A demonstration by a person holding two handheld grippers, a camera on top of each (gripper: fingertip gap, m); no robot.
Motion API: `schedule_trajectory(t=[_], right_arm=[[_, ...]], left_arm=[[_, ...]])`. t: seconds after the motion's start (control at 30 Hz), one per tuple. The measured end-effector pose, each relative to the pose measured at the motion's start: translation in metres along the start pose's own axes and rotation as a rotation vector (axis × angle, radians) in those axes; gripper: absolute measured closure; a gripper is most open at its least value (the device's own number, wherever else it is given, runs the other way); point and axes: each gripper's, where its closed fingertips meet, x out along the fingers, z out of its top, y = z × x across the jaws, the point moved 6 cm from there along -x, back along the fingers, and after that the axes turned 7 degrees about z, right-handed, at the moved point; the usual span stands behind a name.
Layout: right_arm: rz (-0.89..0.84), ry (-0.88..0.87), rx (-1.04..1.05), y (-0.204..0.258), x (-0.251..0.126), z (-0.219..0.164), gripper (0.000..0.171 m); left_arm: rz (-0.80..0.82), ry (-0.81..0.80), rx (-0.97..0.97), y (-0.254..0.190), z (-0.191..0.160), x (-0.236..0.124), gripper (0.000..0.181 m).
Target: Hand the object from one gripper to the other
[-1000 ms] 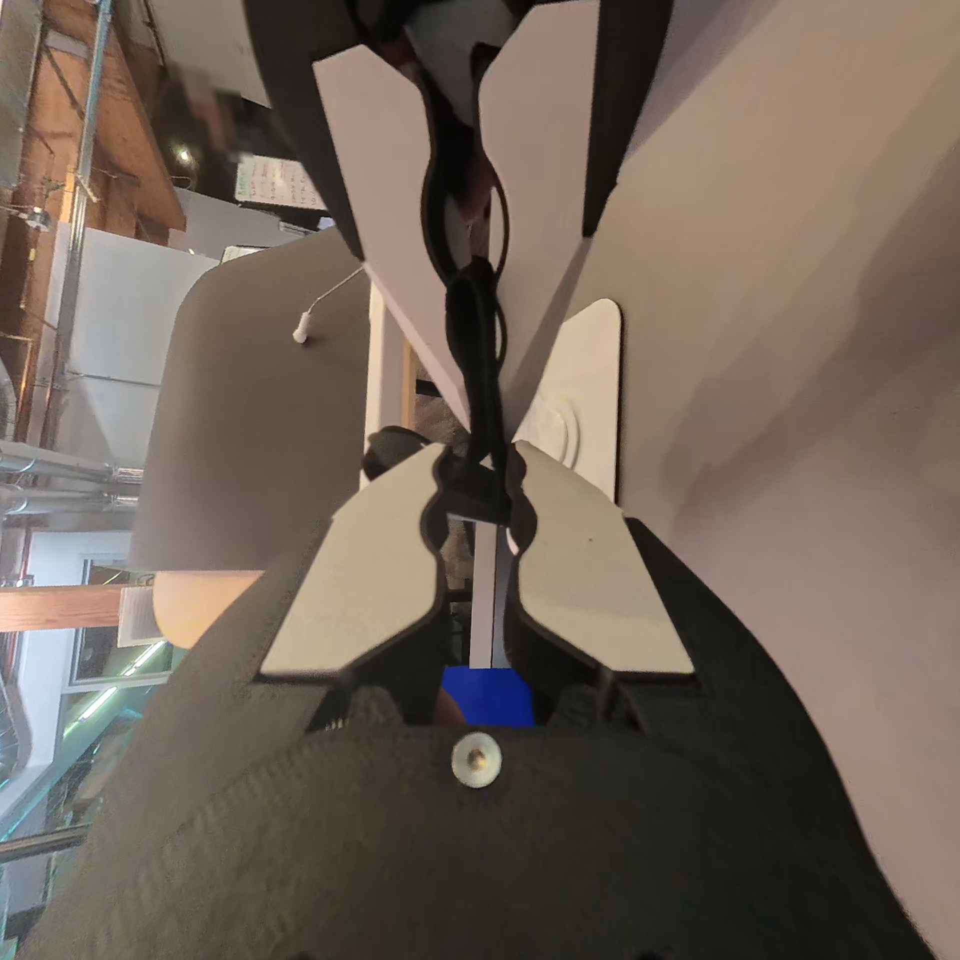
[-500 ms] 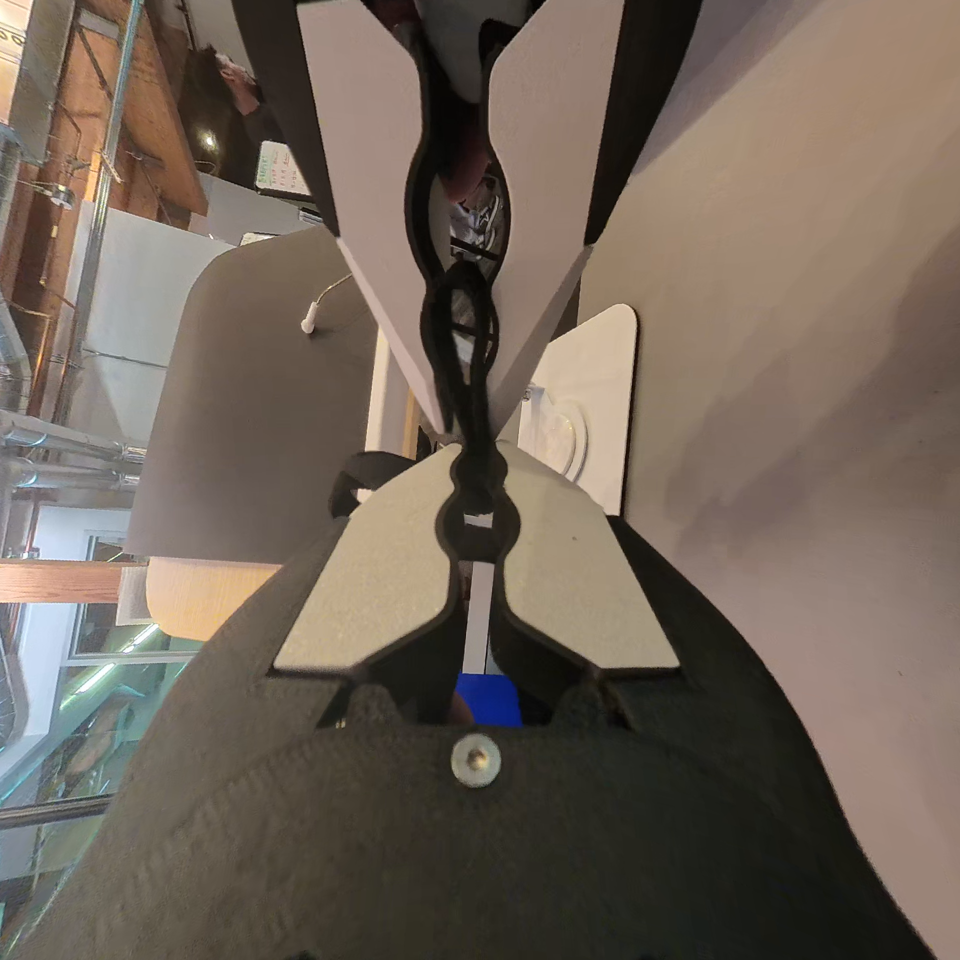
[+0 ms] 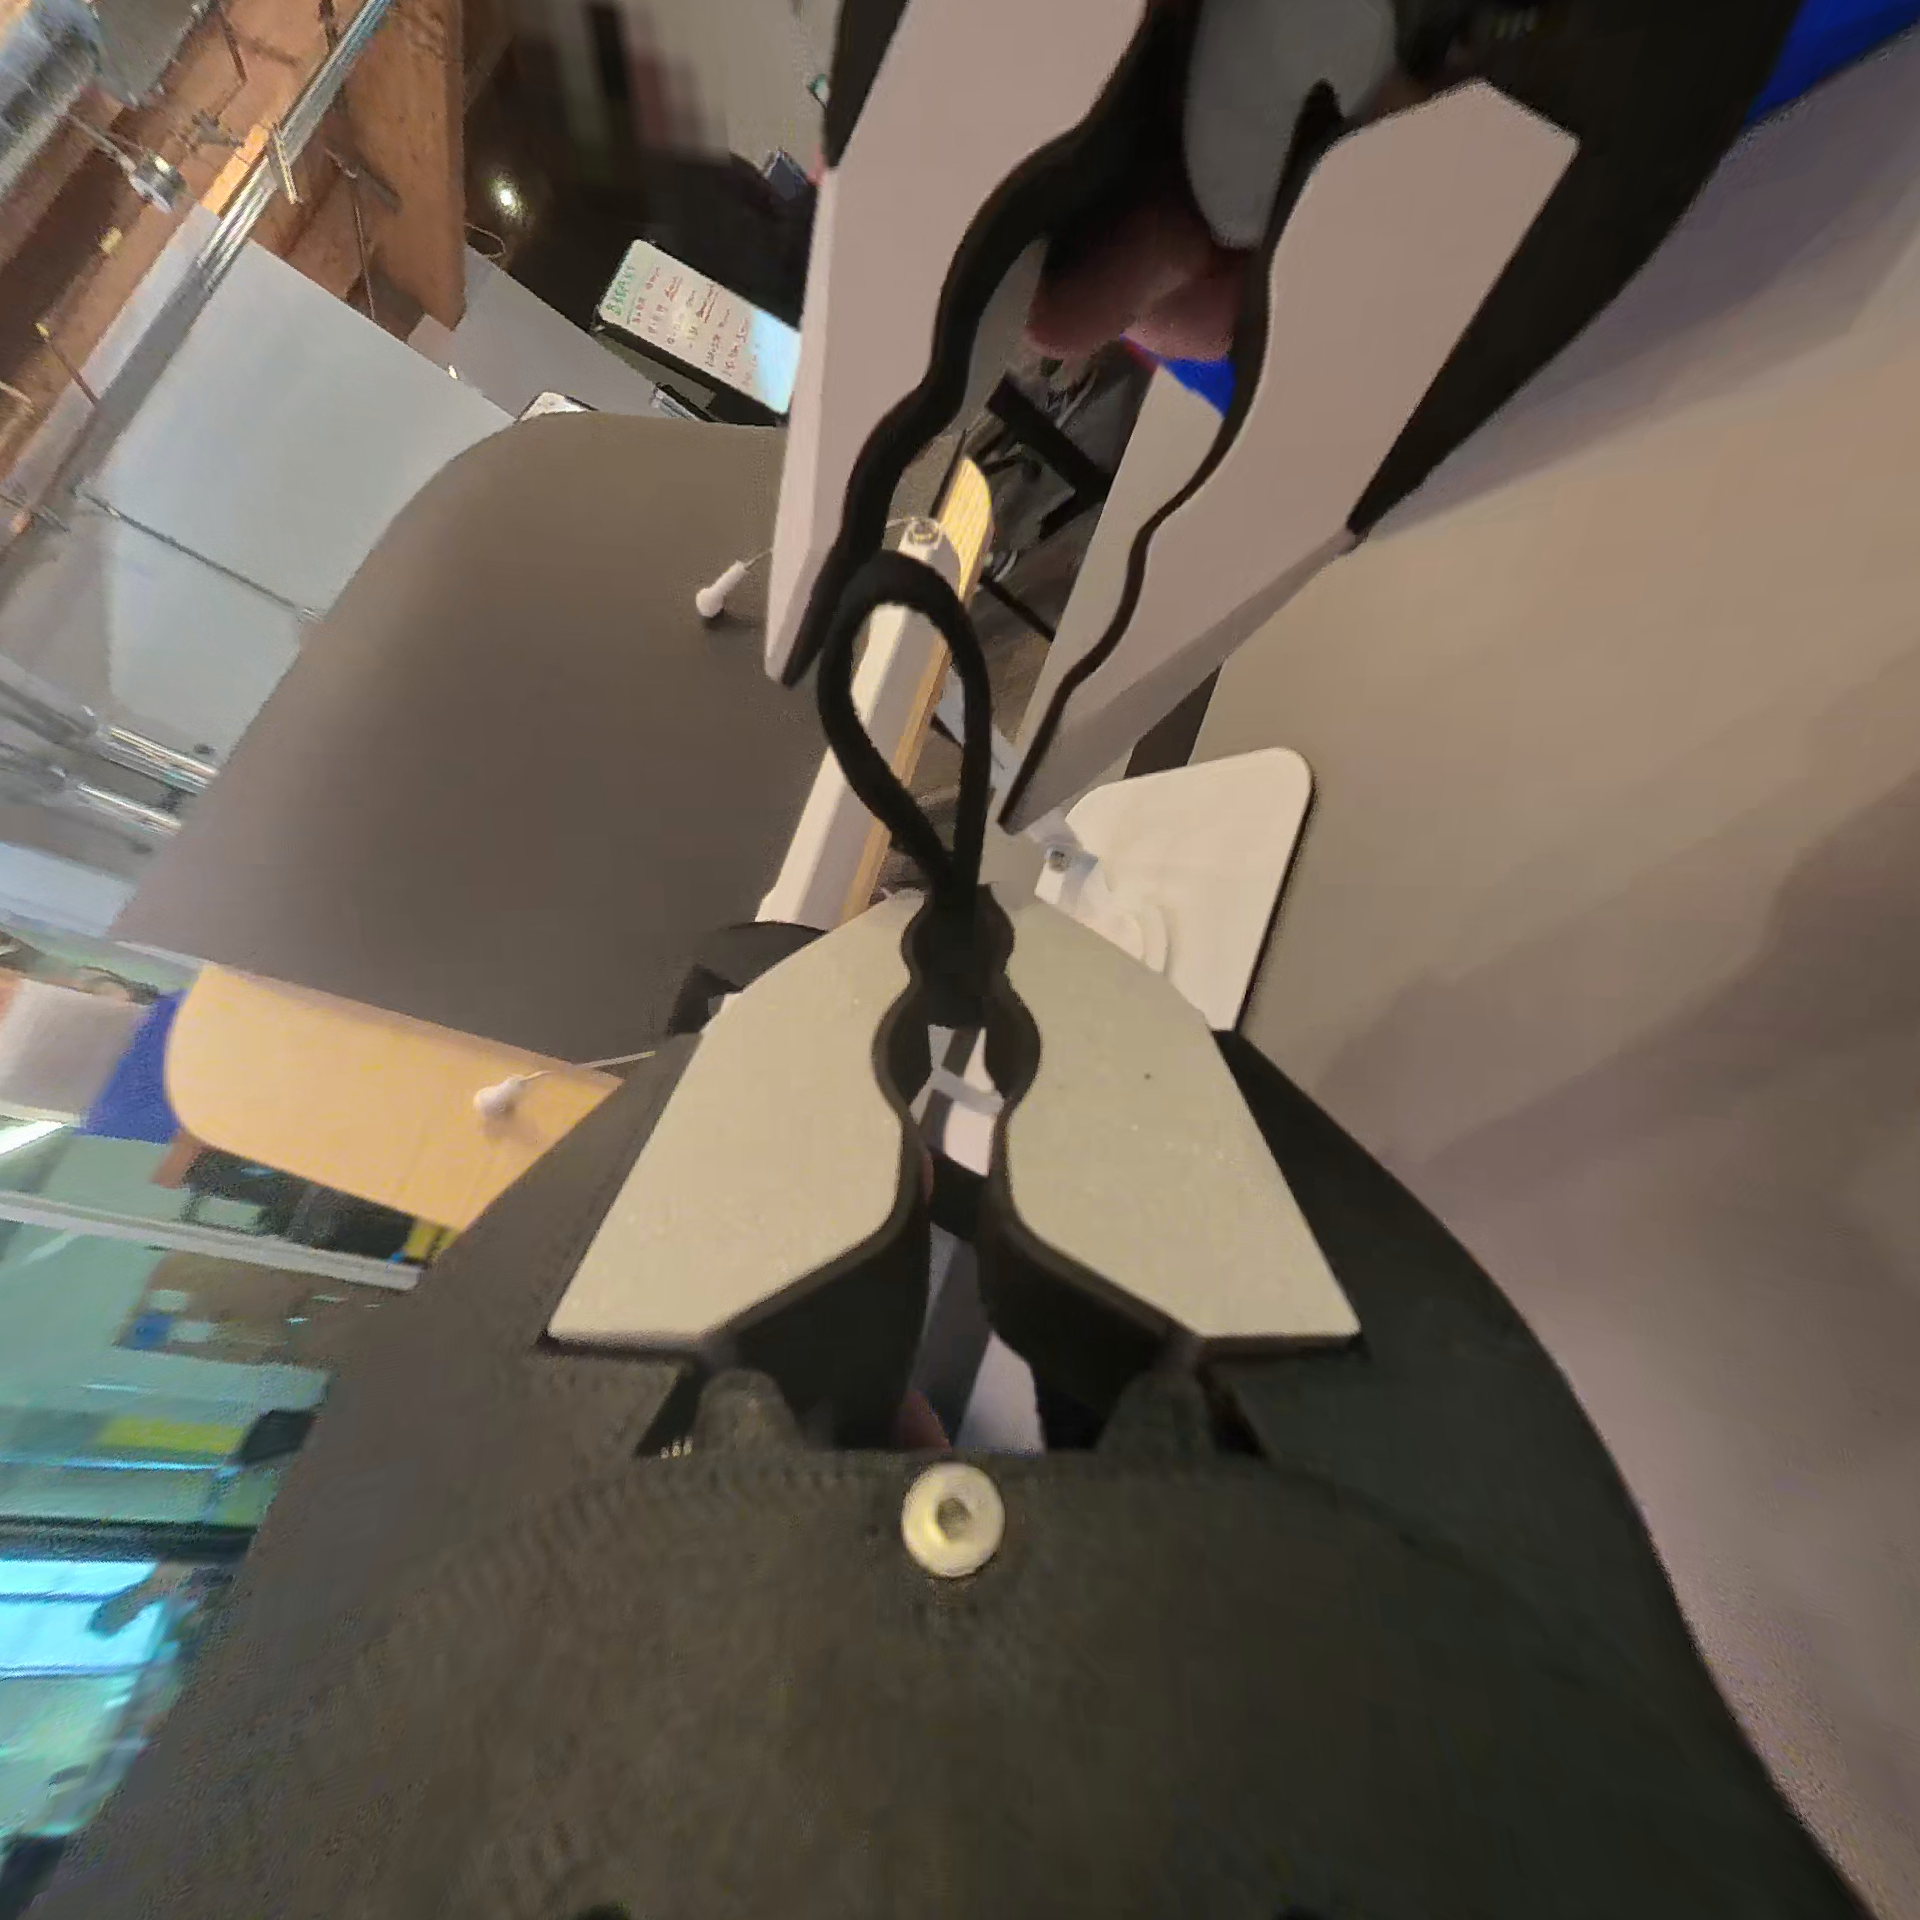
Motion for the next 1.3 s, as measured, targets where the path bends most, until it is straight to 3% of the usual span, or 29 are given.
schedule_trajectory(t=[0.2,0.33,0.5,0.93,1.13,1.3], right_arm=[[-0.072,-0.034,-0.063,-0.005,-0.004,0.007,0.121],[-0.056,-0.006,-0.155,0.004,0.001,0.012,0.1],[-0.059,0.051,-0.171,0.011,0.015,0.014,0.072],[-0.191,0.129,-0.272,0.01,0.021,0.01,0.09],[-0.231,0.127,-0.3,0.008,0.019,0.01,0.11],[-0.219,0.112,-0.279,0.008,0.017,0.01,0.098]], left_arm=[[-0.069,-0.064,-0.272,0.011,0.004,-0.004,0.177],[-0.142,-0.106,-0.48,0.021,0.006,-0.008,0.177],[-0.201,-0.09,-0.557,0.018,0.01,-0.008,0.177],[-0.334,-0.093,-0.69,0.009,0.018,-0.008,0.177],[-0.369,-0.083,-0.706,0.006,0.02,-0.009,0.177],[-0.37,-0.075,-0.738,0.01,0.017,-0.009,0.177]])
